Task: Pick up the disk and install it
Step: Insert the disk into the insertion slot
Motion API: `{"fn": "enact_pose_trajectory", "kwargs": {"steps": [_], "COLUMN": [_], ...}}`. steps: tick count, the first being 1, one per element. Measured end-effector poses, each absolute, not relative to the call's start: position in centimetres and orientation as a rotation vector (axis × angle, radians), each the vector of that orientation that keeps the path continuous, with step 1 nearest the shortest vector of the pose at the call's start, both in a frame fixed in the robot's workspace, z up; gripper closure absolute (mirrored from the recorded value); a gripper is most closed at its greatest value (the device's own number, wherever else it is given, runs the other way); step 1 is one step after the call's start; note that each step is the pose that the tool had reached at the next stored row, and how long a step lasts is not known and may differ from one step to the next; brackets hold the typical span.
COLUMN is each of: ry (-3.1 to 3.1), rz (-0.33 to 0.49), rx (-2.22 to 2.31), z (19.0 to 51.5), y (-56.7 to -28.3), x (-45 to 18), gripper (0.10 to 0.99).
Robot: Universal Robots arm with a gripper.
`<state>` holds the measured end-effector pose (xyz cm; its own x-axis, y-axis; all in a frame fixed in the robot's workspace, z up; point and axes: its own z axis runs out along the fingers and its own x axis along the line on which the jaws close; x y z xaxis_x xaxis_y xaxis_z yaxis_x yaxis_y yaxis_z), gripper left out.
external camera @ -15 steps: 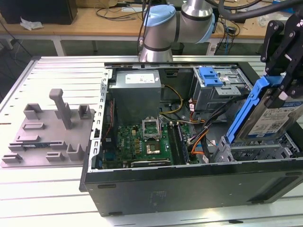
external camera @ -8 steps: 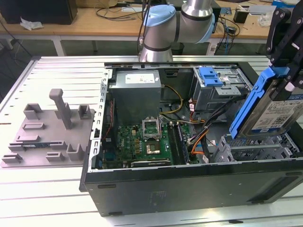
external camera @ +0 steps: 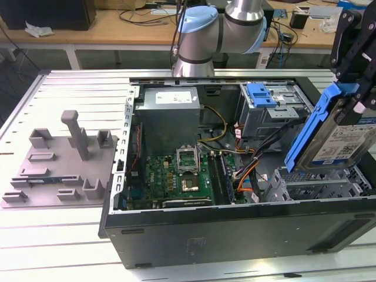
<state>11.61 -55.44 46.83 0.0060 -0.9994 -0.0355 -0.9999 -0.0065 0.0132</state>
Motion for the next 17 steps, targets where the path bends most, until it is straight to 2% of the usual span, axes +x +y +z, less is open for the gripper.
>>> {"fn": "enact_pose_trajectory", "kwargs": {"steps": [17], "ry": [2.237], "rz": [0.058], "rx": [-2.205], "z": [46.29], "y": [-54.91], "x": [11.59], "gripper": [0.722]}}
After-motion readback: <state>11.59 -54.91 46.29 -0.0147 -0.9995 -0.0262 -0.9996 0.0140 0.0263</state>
